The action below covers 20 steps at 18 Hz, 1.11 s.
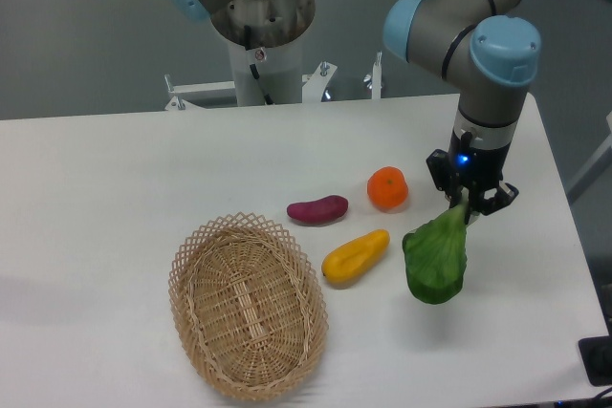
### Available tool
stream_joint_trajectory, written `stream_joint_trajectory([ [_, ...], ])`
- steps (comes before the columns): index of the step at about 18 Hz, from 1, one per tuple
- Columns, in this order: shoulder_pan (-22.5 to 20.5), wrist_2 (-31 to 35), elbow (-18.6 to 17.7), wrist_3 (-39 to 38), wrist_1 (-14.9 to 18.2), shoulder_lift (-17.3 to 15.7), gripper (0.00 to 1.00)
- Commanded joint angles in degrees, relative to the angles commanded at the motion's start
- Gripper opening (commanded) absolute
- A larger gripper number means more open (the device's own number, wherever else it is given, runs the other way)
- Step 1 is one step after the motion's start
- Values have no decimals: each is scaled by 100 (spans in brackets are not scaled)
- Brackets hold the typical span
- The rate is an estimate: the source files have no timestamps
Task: Place the green vegetable on the table
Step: 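Lower the held green bok choy toward the table with the gripper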
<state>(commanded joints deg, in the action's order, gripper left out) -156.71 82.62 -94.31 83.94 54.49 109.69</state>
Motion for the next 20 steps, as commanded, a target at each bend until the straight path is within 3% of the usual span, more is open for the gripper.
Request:
stream_joint_trajectory([
  [10, 35, 0, -88, 9, -35, 88, 17],
  [12, 53, 0, -166, 52, -227, 132, 17],
  [15, 61, 9, -369, 123, -790, 264, 17],
  [20, 193, 237, -554, 141, -931, 334, 17],
])
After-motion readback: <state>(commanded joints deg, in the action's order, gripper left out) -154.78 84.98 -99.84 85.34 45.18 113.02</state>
